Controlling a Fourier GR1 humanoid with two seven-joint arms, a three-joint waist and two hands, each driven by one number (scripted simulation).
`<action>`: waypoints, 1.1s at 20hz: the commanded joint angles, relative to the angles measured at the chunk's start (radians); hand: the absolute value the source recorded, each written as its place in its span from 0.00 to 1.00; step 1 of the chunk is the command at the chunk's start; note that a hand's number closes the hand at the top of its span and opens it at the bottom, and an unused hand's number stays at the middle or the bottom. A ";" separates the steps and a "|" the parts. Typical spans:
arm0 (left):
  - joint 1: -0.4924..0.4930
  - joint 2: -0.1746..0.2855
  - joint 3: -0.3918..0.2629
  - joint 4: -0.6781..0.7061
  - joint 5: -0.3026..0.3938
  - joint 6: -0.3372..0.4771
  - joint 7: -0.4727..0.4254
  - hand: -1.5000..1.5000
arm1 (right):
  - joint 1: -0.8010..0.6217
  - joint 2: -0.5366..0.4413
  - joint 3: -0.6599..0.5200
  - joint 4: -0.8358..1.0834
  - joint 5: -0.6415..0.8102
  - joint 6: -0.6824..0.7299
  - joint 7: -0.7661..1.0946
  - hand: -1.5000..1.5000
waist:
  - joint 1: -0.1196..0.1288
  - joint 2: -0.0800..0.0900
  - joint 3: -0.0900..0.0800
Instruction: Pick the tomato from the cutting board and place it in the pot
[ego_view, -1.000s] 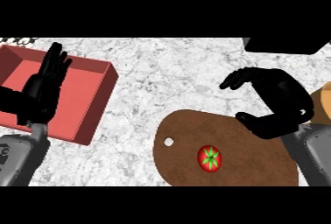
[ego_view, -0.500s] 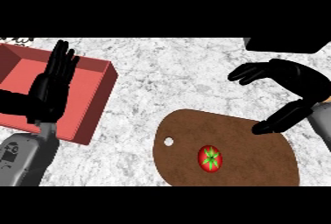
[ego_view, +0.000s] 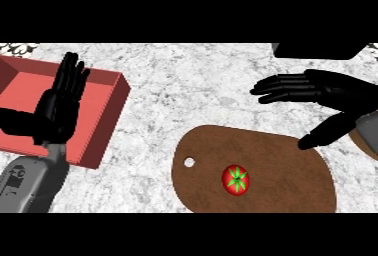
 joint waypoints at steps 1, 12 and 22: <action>0.010 0.023 0.031 0.010 0.006 -0.012 0.004 0.50 | -0.062 -0.074 0.082 -0.028 0.096 0.132 -0.128 0.00 | -0.013 -0.008 -0.002; 0.042 -0.018 0.024 -0.060 -0.029 0.001 0.046 0.50 | -0.021 0.030 0.206 -0.121 0.236 0.080 0.070 0.00 | -0.035 -0.013 -0.001; 0.001 -0.031 0.083 0.029 -0.048 -0.039 0.011 0.50 | 0.076 0.083 0.262 -0.046 0.404 -0.015 -0.033 0.00 | -0.038 -0.009 -0.001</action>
